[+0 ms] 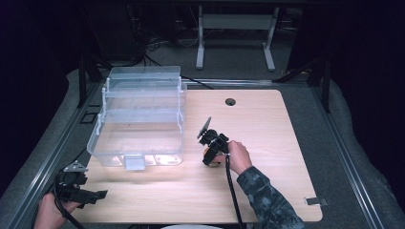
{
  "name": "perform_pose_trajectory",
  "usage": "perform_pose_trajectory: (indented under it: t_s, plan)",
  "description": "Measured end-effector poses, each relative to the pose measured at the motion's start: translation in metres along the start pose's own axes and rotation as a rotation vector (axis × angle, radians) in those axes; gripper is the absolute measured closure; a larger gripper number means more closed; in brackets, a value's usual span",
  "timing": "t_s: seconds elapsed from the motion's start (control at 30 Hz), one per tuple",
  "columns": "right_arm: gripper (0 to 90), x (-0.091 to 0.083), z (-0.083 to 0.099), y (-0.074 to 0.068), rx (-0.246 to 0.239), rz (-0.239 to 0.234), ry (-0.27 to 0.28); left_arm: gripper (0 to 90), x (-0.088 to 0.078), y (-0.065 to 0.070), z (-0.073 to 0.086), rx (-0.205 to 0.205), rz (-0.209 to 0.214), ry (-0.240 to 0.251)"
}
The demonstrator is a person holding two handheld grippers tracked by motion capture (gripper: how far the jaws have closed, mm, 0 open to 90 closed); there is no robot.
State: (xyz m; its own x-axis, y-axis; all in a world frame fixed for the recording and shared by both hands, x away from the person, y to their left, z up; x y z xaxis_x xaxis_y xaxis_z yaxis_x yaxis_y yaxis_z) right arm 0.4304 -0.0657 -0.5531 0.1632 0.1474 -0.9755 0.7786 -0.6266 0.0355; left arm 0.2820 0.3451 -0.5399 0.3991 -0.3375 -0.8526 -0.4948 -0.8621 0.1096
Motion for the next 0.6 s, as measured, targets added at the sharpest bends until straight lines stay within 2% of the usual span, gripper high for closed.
perform_pose_trajectory:
  t_s: [0.3,0.6]
  plan:
    - [20.0,-0.008,0.013,0.007,0.024,0.002,0.0,0.0,0.002,0.001,-0.004,0.015,0.005,-0.006]
    - [20.0,-0.019,0.031,0.019,0.052,0.031,-0.006,0.0,0.003,0.002,-0.005,0.017,0.003,-0.002]
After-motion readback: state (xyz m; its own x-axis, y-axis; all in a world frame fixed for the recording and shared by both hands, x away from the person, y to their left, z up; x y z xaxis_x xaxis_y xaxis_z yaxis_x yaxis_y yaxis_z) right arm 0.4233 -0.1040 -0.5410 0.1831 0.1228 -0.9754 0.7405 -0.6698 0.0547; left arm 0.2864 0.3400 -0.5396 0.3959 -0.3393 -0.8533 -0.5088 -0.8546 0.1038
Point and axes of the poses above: each handheld gripper's, and its own axes: x roughly forward along the jaws, z roughly out of its underside, y roughly to its right, the point moved 4 cm from there along x, roughly forward along the jaws, and after that the axes turned 1 degree about z, right-handed, at the moved point
